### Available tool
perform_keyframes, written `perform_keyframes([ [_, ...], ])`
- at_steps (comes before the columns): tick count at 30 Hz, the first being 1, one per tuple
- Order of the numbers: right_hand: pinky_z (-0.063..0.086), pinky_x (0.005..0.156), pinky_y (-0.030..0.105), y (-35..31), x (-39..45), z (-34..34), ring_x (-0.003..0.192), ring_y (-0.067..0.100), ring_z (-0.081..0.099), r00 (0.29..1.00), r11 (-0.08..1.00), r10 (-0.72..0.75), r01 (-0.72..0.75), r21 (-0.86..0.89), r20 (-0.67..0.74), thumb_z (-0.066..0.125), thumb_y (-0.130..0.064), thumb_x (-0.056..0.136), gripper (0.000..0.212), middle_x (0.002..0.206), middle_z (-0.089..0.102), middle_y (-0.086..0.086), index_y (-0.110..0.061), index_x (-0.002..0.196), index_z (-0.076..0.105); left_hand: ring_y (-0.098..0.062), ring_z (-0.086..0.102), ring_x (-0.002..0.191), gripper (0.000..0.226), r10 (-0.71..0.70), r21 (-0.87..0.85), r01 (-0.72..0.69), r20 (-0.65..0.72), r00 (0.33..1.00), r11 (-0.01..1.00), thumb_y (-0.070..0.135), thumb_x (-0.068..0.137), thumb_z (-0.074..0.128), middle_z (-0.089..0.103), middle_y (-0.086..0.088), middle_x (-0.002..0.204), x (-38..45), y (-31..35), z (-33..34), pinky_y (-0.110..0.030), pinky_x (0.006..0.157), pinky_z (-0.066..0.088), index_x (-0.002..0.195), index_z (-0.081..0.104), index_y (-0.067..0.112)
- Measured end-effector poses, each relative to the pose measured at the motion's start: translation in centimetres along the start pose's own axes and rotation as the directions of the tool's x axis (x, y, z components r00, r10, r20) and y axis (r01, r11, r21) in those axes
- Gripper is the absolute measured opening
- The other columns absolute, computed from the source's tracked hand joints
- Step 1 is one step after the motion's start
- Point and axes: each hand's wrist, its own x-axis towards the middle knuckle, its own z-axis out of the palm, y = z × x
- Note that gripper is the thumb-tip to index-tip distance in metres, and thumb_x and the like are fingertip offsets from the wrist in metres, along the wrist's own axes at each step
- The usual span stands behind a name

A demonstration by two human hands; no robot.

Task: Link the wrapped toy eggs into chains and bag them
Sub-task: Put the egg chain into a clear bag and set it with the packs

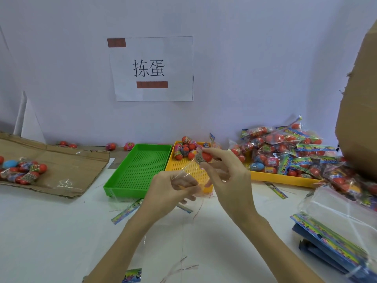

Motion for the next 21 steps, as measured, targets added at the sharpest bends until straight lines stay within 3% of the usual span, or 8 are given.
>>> perform_keyframes([
  [5,0.05,0.052,0.017,-0.3,-0.1,-0.2,0.06,0.01,0.069,0.989,0.99,0.135,-0.138,0.041,0.063,0.069,-0.025,0.097,0.025,0.104,0.073,0.001,-0.023,0.121,0.067,-0.022,0.079,0.071,0.015,0.025,0.013,-0.025,-0.005,1.0,1.0,0.027,0.083,0.088,0.081,0.0,0.084,-0.1,0.2,-0.1,-0.027,0.058,0.06,0.089,0.077,0.019],
  [9,0.057,0.064,0.017,-0.3,0.2,-0.2,0.073,0.01,0.073,0.982,0.987,0.156,-0.16,0.026,0.109,0.072,-0.022,0.095,0.029,0.112,0.07,-0.012,-0.021,0.123,0.067,-0.022,0.079,0.075,0.026,0.039,0.007,-0.039,-0.005,0.999,0.999,0.029,0.081,0.09,0.081,0.0,0.086,-0.2,0.2,0.0,-0.032,0.065,0.06,0.101,0.075,0.02],
  [13,0.058,0.068,0.019,0.1,0.4,-0.3,0.085,0.006,0.073,0.974,0.981,0.187,-0.191,0.025,0.132,0.077,-0.026,0.091,0.03,0.107,0.071,-0.017,-0.022,0.119,0.066,-0.019,0.079,0.093,0.047,0.119,-0.066,-0.115,0.06,0.991,0.991,0.029,0.085,0.087,0.08,0.004,0.108,-0.4,0.7,0.1,-0.034,0.083,0.063,0.127,0.066,0.026],
  [16,0.061,0.068,0.022,0.2,0.5,-0.6,0.085,0.006,0.074,0.973,0.981,0.182,-0.19,0.044,0.141,0.076,-0.033,0.09,0.024,0.101,0.073,-0.021,-0.027,0.112,0.07,-0.019,0.076,0.101,0.032,0.179,-0.094,-0.178,0.005,0.984,0.98,0.024,0.091,0.081,0.079,0.0,0.107,-0.4,1.1,0.2,-0.038,0.09,0.062,0.121,0.072,0.019],
  [21,0.062,0.065,0.027,0.4,0.2,-0.3,0.083,0.01,0.073,0.956,0.982,0.186,-0.191,-0.001,0.228,0.074,-0.036,0.093,0.017,0.097,0.073,-0.018,-0.035,0.11,0.071,-0.013,0.075,0.096,0.022,0.251,0.02,-0.25,-0.084,0.964,0.968,0.032,0.091,0.077,0.079,0.004,0.097,-0.4,1.0,0.1,-0.036,0.086,0.06,0.11,0.076,0.02],
])
